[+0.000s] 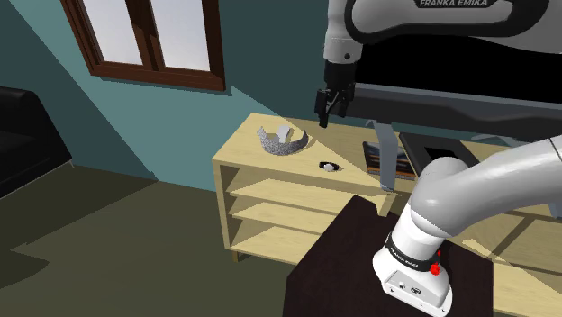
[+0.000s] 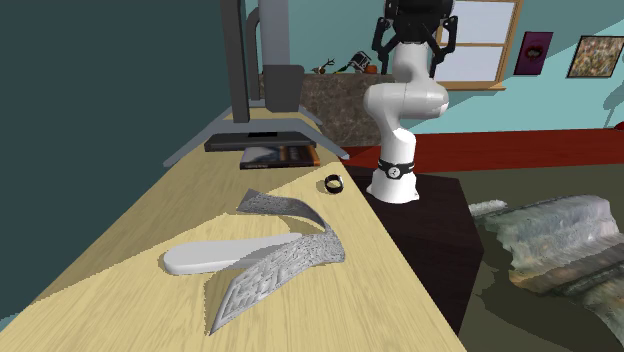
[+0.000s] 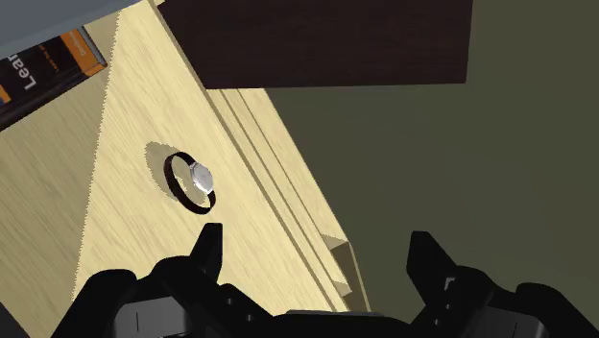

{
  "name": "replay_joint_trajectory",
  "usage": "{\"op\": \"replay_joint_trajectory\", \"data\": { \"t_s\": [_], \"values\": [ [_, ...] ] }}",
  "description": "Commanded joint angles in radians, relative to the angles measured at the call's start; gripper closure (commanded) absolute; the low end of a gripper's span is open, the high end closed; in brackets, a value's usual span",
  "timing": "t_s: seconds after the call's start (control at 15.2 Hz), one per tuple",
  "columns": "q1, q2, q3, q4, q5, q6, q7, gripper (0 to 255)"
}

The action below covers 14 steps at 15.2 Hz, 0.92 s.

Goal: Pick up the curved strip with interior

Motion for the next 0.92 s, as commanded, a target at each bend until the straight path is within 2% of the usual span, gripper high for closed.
{"op": "replay_joint_trajectory", "data": {
  "t_s": [0.0, 0.46, 0.86],
  "values": [
    [0.000, 0.000, 0.000, 0.000, 0.000, 0.000, 0.000, 0],
    [-0.034, 0.159, 0.035, -0.055, -0.024, 0.295, 0.101, 0],
    [-0.075, 0.341, 0.064, -0.038, -0.071, 0.525, 0.200, 0]
  ]
}}
